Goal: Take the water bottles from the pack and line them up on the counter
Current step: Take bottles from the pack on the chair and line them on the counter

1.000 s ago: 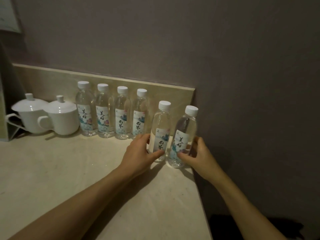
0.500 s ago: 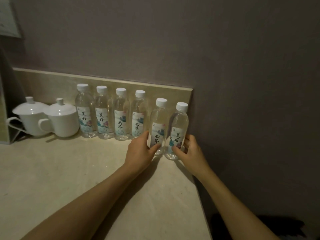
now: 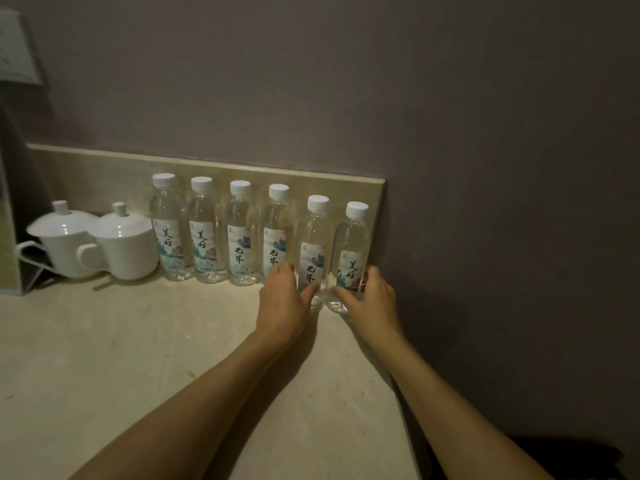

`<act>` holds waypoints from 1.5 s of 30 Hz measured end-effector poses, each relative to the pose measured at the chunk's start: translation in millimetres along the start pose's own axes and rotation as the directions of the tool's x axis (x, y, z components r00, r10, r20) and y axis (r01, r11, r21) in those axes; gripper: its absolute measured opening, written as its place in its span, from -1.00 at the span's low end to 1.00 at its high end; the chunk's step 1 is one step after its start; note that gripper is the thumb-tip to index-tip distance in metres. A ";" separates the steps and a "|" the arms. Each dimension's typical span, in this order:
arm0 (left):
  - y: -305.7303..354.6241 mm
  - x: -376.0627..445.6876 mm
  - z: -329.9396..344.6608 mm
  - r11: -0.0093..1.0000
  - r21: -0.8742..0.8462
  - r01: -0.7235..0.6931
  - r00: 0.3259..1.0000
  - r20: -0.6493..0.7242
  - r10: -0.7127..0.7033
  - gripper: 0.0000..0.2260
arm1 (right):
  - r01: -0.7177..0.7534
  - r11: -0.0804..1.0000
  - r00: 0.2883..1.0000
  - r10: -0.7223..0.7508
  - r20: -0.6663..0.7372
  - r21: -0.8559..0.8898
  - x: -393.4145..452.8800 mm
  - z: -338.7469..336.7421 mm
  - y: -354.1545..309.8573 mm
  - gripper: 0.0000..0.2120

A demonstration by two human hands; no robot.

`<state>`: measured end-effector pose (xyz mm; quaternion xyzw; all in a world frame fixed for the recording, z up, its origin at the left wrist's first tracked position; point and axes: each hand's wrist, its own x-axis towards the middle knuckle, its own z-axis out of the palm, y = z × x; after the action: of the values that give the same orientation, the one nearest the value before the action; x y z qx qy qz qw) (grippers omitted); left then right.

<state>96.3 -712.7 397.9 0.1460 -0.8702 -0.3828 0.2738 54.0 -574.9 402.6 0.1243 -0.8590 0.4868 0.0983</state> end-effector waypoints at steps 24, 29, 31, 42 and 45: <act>1.4 17.9 11.9 0.999 0.014 -0.036 0.999 -0.039 0.036 -0.79 | 0.042 0.999 0.999 -0.042 -0.007 -0.008 31.1 14.6 3.6 -0.54; 3.6 19.9 11.6 0.999 0.036 -0.034 0.997 -0.069 0.036 -0.75 | 0.040 0.999 0.999 -0.040 -0.001 0.007 33.1 14.9 5.9 -0.54; 3.2 20.9 11.1 0.999 0.041 -0.034 0.997 -0.068 0.037 -0.74 | 0.044 0.999 0.999 -0.044 0.002 0.007 34.0 15.6 6.6 -0.54; 4.0 26.0 12.4 0.996 0.077 -0.040 0.996 -0.077 0.046 -0.77 | 0.064 0.997 0.998 -0.065 -0.017 -0.038 41.9 20.3 5.6 -0.61; 4.1 25.8 14.0 0.995 0.089 -0.052 0.995 -0.077 0.059 -0.79 | 0.056 0.998 0.998 -0.056 -0.015 -0.025 43.5 21.2 5.7 -0.61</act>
<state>67.0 -713.7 402.6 0.1489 -0.8782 -0.3306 0.3119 9.9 -595.5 399.9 0.1432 -0.8602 0.4744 0.1202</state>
